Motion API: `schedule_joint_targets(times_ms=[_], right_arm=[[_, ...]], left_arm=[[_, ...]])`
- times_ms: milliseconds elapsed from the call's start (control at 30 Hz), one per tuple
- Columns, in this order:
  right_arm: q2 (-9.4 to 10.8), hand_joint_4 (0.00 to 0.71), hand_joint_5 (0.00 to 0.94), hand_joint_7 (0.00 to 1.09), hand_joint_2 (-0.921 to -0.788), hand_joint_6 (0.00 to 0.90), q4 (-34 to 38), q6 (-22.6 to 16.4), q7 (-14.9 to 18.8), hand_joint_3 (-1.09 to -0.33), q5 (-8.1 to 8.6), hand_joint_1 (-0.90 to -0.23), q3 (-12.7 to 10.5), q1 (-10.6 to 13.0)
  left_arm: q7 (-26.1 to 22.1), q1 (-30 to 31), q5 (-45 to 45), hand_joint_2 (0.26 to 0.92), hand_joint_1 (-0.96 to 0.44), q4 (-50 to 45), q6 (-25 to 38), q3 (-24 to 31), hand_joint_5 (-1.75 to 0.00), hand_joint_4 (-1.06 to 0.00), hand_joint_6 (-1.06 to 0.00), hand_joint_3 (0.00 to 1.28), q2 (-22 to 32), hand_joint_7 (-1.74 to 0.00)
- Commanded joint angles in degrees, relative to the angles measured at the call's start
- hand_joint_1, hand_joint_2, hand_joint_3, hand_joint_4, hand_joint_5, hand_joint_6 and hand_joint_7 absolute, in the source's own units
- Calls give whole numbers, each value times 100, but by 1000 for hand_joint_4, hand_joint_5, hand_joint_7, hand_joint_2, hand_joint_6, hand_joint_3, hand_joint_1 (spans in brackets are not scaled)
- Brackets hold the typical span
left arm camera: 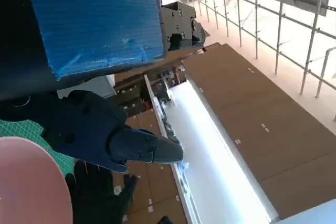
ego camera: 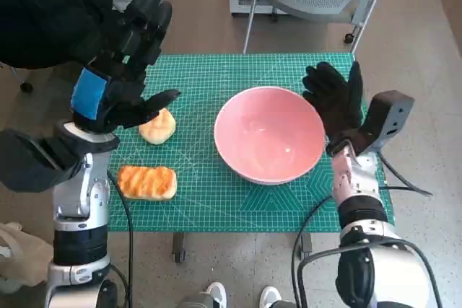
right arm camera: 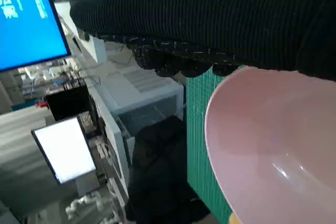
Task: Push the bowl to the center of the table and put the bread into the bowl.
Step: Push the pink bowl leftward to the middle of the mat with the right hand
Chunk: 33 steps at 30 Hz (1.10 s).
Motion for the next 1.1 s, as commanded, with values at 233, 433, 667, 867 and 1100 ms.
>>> schedule_joint_targets(times_ms=[233,433,667,867,1100], right_arm=[[207,402,7,10,-921,439,41,74,-18,-929,-98,-683,173,-30],[308,401,5,13,-921,445,40,77,-6,-932,-125,-695,263,-60],[405,373,0,3,-921,424,49,112,13,-936,-186,-693,360,-110],[443,361,0,0,-921,410,55,129,35,-944,-249,-690,432,-127],[474,358,0,0,-921,392,64,153,55,-949,-293,-684,472,-137]], left_arm=[[129,171,16,921,-478,-307,176,80,1,0,1,223,99,-278],[200,243,52,921,-482,-446,242,93,1,1,1,229,113,-273],[304,342,101,921,-498,-636,316,109,1,1,1,237,138,-270],[369,428,117,921,-498,-762,357,117,1,1,1,241,147,-263],[414,470,136,920,-496,-779,342,126,1,1,1,243,159,-252]])
